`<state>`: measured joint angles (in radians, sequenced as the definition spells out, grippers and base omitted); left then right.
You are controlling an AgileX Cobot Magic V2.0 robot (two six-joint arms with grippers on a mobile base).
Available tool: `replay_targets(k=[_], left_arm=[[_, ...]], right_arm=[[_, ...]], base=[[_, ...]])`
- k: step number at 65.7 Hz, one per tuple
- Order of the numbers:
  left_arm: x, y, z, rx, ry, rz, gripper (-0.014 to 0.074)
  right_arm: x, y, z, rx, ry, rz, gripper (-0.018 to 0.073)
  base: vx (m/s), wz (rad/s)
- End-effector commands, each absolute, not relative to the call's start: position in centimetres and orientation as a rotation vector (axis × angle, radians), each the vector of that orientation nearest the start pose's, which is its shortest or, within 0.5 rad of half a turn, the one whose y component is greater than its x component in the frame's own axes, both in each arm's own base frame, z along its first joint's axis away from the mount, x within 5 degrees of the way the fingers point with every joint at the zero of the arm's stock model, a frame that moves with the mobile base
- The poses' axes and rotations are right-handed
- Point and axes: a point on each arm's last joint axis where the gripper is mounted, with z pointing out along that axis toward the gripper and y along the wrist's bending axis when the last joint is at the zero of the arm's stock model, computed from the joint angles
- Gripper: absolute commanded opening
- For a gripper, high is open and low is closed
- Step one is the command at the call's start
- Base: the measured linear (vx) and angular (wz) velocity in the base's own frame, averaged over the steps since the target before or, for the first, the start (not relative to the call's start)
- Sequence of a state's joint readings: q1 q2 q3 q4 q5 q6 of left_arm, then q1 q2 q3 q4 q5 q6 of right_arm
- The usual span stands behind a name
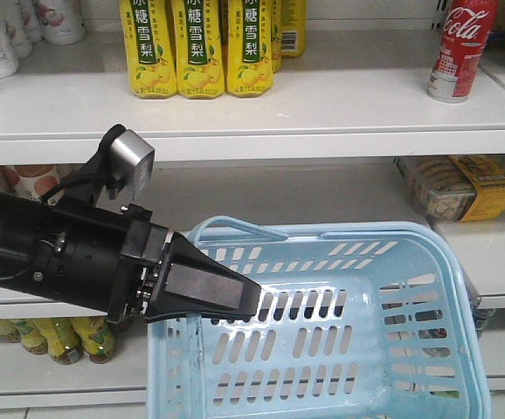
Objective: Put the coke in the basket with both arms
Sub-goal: 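Approach the shelf with the red Coca-Cola can, basket held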
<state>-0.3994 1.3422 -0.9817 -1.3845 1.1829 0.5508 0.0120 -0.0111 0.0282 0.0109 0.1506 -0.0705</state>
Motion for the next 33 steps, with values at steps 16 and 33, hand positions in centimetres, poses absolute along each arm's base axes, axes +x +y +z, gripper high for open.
replay_targets(k=[16, 33], left_arm=[[19.24, -17.31, 36.06, 0.488, 2.177, -1.888, -0.0006], [19.24, -17.31, 36.06, 0.488, 2.177, -1.888, -0.0006]], right_arm=[[5.61, 0.08, 19.54, -0.061, 1.571, -0.040, -0.0010], [5.61, 0.08, 19.54, -0.061, 1.571, -0.040, -0.0010]], base=[[0.03, 0.05], [0.03, 0.04]])
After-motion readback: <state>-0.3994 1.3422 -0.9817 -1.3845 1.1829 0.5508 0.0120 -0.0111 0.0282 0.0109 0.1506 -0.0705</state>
